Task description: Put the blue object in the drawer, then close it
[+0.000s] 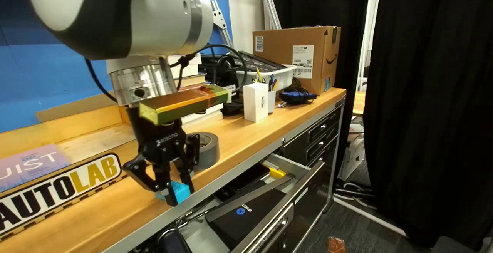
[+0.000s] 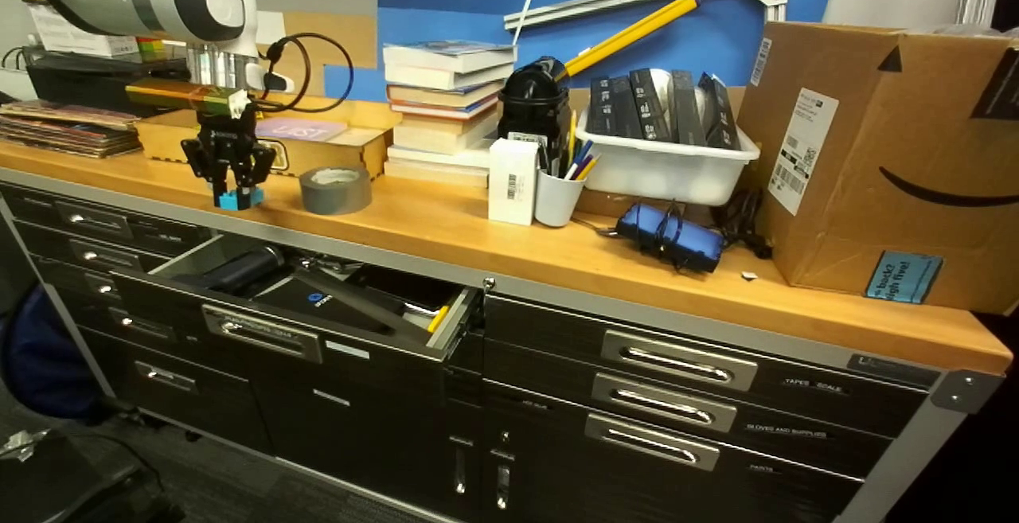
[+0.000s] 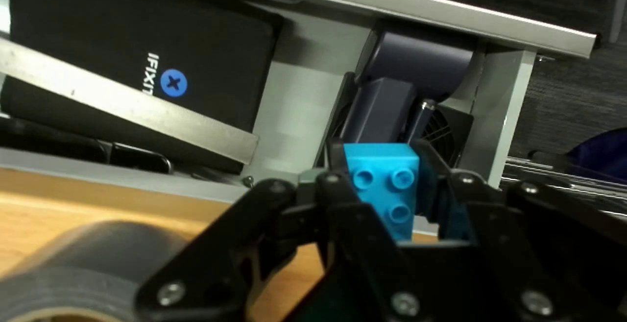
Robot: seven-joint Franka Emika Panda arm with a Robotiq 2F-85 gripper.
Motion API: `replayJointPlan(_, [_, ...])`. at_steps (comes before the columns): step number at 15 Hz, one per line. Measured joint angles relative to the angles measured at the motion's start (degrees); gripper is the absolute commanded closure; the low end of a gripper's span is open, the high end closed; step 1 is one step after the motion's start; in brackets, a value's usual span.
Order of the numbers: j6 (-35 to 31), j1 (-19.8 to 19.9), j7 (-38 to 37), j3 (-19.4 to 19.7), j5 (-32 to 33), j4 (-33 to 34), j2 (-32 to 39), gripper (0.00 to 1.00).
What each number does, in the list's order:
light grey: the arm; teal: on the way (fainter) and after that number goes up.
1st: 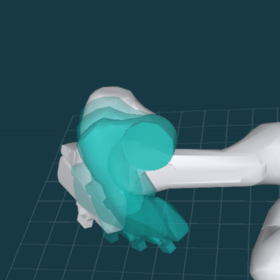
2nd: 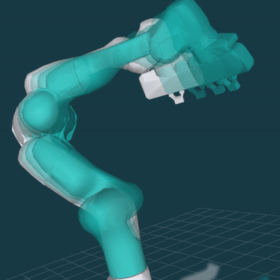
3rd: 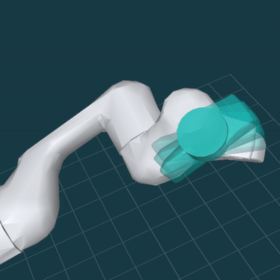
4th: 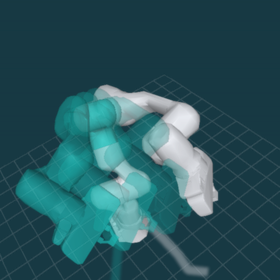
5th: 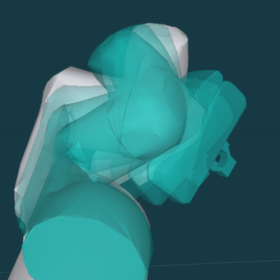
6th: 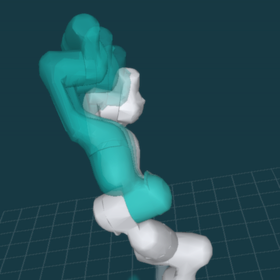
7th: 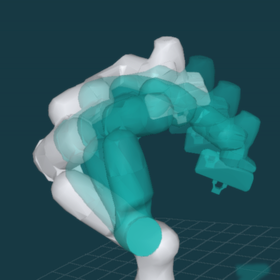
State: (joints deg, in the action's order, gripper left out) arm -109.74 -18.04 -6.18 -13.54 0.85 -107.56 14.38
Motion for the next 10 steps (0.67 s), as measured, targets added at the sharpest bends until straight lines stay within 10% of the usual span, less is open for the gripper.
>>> replayJointPlan(4, [-5.26, 3.64, -0.33, 1.22, -4.84, -10.82, -6.86, 0.85])
replayJointPlan(6, [-10.12, 5.37, -0.94, 2.51, -6.83, -16.28, -9.2, 0.38])
replayJointPlan(10, [-19.52, 8.1, -1.17, 4.5, -10.33, -23.41, -11.32, 0.19])
